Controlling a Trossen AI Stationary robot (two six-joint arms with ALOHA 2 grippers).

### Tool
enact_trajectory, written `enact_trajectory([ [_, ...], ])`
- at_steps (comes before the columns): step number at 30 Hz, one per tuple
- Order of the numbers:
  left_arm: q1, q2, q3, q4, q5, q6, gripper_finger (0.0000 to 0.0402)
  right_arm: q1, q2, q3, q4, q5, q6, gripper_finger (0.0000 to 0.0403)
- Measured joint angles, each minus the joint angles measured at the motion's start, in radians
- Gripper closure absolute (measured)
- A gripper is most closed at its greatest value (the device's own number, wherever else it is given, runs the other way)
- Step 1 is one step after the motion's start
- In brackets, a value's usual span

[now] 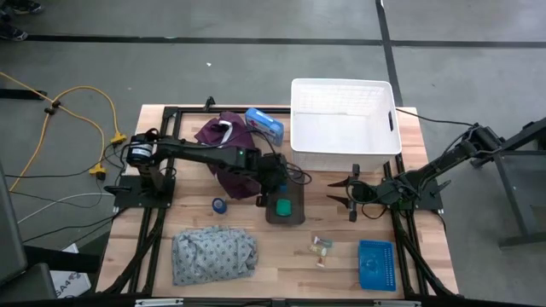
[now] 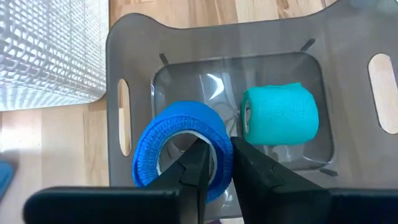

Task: Pick & Place Medicine items
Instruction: Put the light blue rolled bandage into the black bin, then put the blue rolled bandage into the black bin

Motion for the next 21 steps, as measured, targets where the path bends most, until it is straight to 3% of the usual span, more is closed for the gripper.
enact_trajectory([
  [11,0.000,0.000,0.000,-0.003,0.000,-0.003,0.0278,0.000,0.000,0.000,0.000,0.000,0.000,0.0256],
  [15,0.000,-0.003,0.000,-0.017,0.000,-0.003,0.0273,0.000,0.000,0.000,0.000,0.000,0.000,0.0256],
  [21,0.007,-0.099,0.001,-0.172,-0.005,-0.025,0.0273,0.000,0.000,0.000,0.000,0.000,0.000,0.0256],
])
